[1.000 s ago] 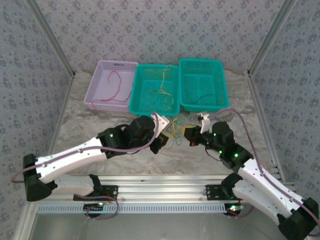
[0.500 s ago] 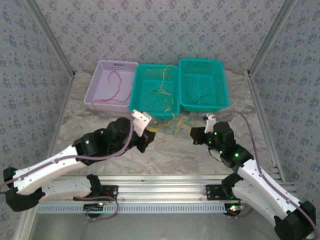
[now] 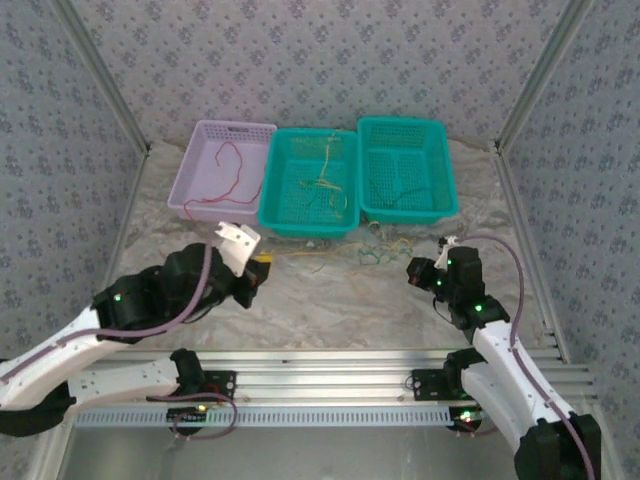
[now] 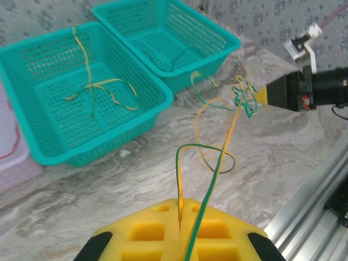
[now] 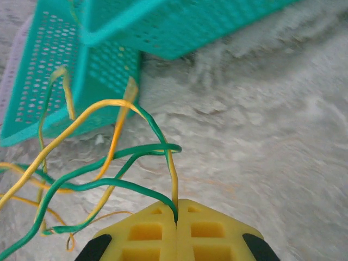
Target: Untangle the cables
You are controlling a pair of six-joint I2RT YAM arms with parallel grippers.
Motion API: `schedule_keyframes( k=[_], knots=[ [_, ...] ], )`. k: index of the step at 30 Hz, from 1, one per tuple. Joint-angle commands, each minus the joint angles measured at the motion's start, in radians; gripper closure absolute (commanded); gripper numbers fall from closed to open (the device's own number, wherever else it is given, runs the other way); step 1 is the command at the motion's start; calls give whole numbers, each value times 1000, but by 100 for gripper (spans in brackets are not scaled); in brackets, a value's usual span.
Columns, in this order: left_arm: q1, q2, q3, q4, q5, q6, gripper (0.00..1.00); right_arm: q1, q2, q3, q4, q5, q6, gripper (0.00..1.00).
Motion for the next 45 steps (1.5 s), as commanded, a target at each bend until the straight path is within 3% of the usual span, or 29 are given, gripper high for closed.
schedule_keyframes(
  k=[1,13,20,26,32,37,40,45],
  knots=[
    [-3,-56,92,-72,-112,29,100,-59,11,-36,-114,104,61,100],
    [-3,-63,305,-184,-235,79,100,-241,-9,-113,-133,125,109,100],
    [-3,23,451,-194,-244,94,100,-242,-2,-105,-107,143,86,100],
    [-3,163,683,-203,-236,180,100,-240,5,-108,-100,139,86,100],
    [-3,353,1014,-225,-275,308,100,-228,46,-102,-72,116,80,100],
    [-4,573,1405,-264,-316,430,100,-208,66,-94,-71,137,77,100],
    [-7,581,1426,-140,-328,488,100,-193,66,-87,-74,159,73,100],
    [-6,642,1461,-131,-298,480,100,-161,63,-81,-73,176,67,100]
  ],
)
